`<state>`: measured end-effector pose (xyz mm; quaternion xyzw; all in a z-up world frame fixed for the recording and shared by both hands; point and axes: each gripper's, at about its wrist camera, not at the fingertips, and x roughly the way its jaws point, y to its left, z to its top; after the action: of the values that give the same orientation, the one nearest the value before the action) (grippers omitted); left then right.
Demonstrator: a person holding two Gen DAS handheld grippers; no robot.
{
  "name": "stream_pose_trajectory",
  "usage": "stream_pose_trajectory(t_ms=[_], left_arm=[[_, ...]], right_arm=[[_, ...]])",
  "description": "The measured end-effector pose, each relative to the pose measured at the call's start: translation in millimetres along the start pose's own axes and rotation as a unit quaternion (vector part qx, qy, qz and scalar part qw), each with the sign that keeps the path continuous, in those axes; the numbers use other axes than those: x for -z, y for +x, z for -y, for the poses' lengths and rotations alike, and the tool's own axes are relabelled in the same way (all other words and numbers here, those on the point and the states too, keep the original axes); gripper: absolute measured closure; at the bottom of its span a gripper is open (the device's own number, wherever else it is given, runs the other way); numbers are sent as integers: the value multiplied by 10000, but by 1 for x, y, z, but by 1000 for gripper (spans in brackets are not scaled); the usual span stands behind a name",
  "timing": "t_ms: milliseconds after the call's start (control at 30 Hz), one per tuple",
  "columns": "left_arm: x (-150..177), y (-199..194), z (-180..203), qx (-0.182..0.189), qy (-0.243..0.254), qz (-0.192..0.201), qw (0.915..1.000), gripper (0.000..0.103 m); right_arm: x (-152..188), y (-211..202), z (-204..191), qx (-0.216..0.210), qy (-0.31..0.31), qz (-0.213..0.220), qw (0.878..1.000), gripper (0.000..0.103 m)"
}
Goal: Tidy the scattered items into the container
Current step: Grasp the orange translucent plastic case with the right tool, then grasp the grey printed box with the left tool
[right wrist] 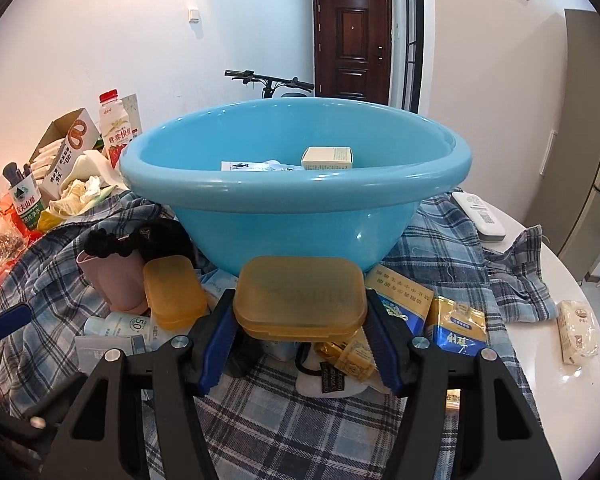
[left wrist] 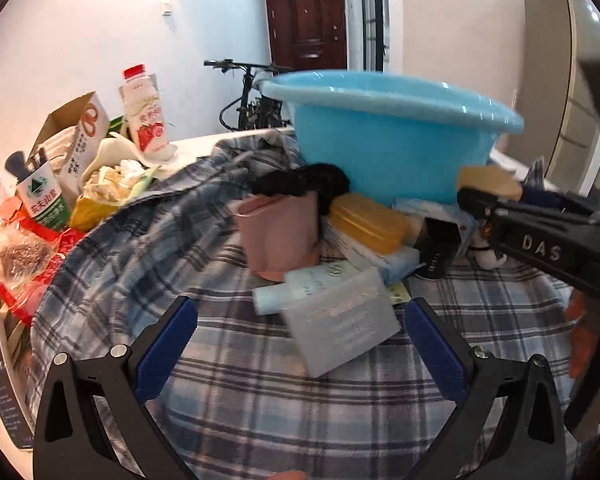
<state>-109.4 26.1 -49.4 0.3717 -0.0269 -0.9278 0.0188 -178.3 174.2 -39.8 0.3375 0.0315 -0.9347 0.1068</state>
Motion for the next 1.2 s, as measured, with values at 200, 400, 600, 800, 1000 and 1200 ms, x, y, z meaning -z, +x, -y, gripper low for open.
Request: stream_pose_trajectory(t_ms=[200, 400, 600, 800, 1000, 1200], left_arm=[[-2, 18, 16, -464, 199, -162, 9986, 0], [1, 35, 13, -301, -21, -420, 9987, 1], [0, 36, 12, -53, -161, -438, 9989, 32], [1, 32, 12, 139, -149, -450, 9988, 32], [0, 19, 11, 125, -104, -301, 9994, 33], [-1, 4, 2, 167, -185, -180, 9995, 34]], right_arm=[[-2, -6, 8, -34, 160, 68, 9998, 39], [-3, -8, 12, -89, 233, 84, 9997, 39], [-4, -10, 11, -104, 219, 102, 9997, 39], [-3, -11, 10, -100, 197, 119, 9997, 39], [-4, -15, 7, -110, 178, 186, 9996, 39], [-5, -22, 4, -156, 130, 262, 9995, 39]])
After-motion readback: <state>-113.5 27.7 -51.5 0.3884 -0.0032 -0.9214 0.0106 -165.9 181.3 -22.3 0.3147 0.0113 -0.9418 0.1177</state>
